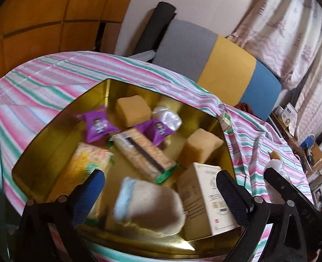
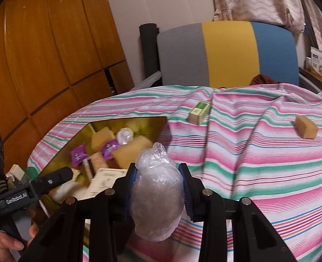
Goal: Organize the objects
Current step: 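Lower the plastic-wrapped bundle into the gold tin and open the right tool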
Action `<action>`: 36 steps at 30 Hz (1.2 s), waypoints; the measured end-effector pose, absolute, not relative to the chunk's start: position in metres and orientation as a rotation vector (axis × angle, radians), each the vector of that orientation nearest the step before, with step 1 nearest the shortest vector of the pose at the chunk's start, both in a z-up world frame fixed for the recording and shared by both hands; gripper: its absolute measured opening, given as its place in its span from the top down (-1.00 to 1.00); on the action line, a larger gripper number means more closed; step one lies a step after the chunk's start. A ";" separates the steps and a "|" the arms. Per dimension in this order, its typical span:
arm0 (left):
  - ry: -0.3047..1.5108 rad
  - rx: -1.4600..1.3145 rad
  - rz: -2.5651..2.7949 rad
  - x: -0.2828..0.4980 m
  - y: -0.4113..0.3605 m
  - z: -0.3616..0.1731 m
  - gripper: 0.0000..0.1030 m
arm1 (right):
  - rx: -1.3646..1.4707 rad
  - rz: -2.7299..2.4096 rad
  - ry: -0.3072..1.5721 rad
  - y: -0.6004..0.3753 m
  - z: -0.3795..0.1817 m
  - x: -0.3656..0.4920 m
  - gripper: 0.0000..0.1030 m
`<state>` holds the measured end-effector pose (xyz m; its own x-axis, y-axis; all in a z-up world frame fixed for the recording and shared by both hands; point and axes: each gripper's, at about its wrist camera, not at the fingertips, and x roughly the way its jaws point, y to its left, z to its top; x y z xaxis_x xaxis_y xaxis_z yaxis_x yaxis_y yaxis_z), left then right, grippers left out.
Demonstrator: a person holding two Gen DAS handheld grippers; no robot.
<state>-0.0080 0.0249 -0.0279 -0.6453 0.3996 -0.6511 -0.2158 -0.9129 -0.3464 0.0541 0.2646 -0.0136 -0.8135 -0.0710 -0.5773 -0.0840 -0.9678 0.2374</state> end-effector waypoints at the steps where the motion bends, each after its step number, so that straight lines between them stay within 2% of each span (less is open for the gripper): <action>1: -0.346 -1.103 2.557 -0.009 0.022 -0.028 -1.00 | -0.963 2.967 0.395 0.261 -0.013 0.053 0.27; 9: -0.349 -1.127 2.713 -0.013 0.000 -0.023 -1.00 | -1.016 3.045 0.411 0.227 0.002 0.029 0.27; 20: -0.580 -1.138 2.844 -0.024 -0.055 -0.018 -1.00 | -1.159 3.073 0.484 0.180 0.005 -0.033 0.26; 25: -0.641 -1.147 2.849 -0.025 -0.066 -0.017 -1.00 | -1.216 3.014 0.410 0.168 -0.006 -0.055 0.23; 29: -0.647 -1.161 2.832 -0.026 -0.066 -0.018 -1.00 | -1.181 2.951 0.351 0.169 -0.002 -0.064 0.12; 36: -0.633 -1.157 2.821 -0.023 -0.060 -0.018 -1.00 | -1.105 2.935 0.480 0.191 0.006 -0.041 0.09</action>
<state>-0.0234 -0.0596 -0.0175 -0.7234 0.1760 -0.6676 0.1260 -0.9171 -0.3783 -0.0411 0.1910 0.0060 -0.7569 -0.1347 -0.6395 -0.0762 -0.9537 0.2910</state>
